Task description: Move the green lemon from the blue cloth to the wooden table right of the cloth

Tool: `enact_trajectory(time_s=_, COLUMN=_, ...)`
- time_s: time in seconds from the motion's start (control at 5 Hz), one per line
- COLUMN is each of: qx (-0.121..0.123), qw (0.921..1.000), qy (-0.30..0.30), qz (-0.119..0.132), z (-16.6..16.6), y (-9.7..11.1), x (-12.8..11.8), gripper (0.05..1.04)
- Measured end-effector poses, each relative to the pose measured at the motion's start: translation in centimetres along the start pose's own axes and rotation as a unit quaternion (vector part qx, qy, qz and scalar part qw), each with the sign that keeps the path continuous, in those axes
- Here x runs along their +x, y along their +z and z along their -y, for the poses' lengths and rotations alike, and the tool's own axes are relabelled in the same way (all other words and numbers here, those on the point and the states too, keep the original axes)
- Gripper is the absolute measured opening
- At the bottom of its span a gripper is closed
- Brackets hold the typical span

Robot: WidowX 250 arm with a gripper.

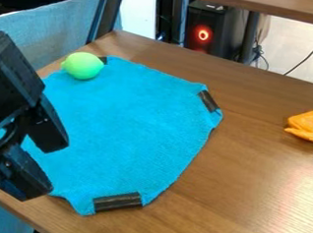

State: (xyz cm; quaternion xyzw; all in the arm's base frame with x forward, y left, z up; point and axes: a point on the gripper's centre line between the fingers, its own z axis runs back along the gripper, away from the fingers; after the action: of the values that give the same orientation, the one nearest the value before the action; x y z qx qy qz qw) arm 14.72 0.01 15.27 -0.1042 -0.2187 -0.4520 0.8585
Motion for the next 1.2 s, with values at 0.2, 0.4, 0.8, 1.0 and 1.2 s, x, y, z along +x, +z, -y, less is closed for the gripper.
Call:
enact_trajectory(time_s=0.2, qx=-0.008, qw=1.0, qy=0.001, qz=0.0, z=0.2, y=-0.1, x=-0.1, gripper=1.0)
enact_trajectory(time_s=0.4, qx=-0.014, qw=0.9986, qy=0.047, qz=0.017, z=-3.0, y=2.0, x=-1.1, gripper=1.001)
enact_trajectory(time_s=0.8, qx=-0.002, qw=0.9971, qy=0.072, qz=0.025, z=-8.2, y=4.0, x=-2.4, gripper=1.001)
enact_trajectory(time_s=1.0, qx=0.014, qw=0.9971, qy=0.072, qz=0.021, z=-10.5, y=4.3, x=-2.8, gripper=1.0)
enact_trajectory(time_s=1.2, qx=0.052, qw=0.998, qy=0.034, qz=0.011, z=-12.5, y=4.8, x=-3.1, gripper=1.0)
